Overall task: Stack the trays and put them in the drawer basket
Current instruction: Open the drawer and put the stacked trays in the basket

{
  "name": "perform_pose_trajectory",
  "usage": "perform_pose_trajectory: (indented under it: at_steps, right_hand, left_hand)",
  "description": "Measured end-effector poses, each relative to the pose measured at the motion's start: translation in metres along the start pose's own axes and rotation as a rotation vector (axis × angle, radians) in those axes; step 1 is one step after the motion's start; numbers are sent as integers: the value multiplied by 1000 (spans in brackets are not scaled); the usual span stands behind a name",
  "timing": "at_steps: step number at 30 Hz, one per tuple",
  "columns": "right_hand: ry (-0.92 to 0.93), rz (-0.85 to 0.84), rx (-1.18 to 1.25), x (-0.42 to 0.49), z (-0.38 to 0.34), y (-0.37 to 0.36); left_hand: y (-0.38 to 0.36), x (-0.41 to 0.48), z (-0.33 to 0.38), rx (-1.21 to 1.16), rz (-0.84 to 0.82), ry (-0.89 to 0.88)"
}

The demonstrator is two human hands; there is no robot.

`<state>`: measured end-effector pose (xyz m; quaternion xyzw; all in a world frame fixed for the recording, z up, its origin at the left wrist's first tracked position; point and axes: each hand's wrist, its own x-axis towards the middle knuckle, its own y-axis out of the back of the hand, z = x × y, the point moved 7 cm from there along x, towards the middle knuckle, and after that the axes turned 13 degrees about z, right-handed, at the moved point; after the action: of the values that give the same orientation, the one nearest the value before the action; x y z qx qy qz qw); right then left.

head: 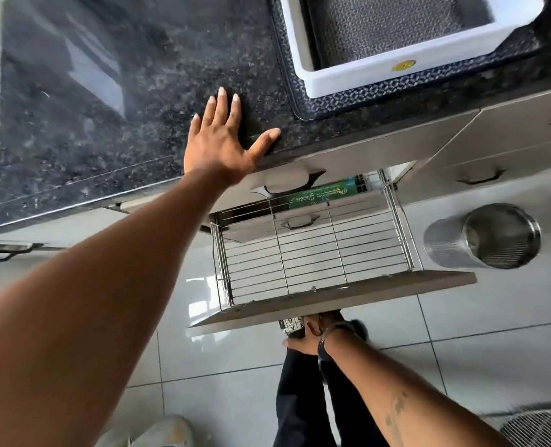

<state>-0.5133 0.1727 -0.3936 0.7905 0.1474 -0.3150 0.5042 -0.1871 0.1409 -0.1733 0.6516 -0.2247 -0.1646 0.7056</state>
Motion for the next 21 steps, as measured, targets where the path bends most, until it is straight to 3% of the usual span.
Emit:
perform_pose_trajectory:
  at_steps: [4,8,11,12,13,16,17,18,19,21]
  right_hand:
    - [-113,-182,36,-45,9,-22]
    - [-100,-388,39,-59,17,27]
    - [-131,-440,456,-84,49,117]
    - [-163,-364,592,-89,70,159]
    - [-217,-154,703,-88,101,215]
    - [-491,826,975,-91,213,382]
    - [-588,1051,1023,-88,239,419]
    - [-656,1200,1005,-76,261,449]
    - [-681,1236,958,-59,271,471]
    - [-688,1102,843,-16,278,493]
  left_hand:
    - [-3,-1,-2,4,-35,20]
    - [-2,-1,-1,-25,-84,36]
    - [1,4,-6,-154,-131,129]
    - [1,8,-9,-258,-157,225]
    - [4,16,-9,-392,-181,342]
    - [7,36,10,-771,-274,622]
    - [7,39,19,-818,-292,666]
    - [5,43,29,-823,-292,681]
    - [4,46,37,-787,-289,673]
    - [-2,53,47,-708,-275,640]
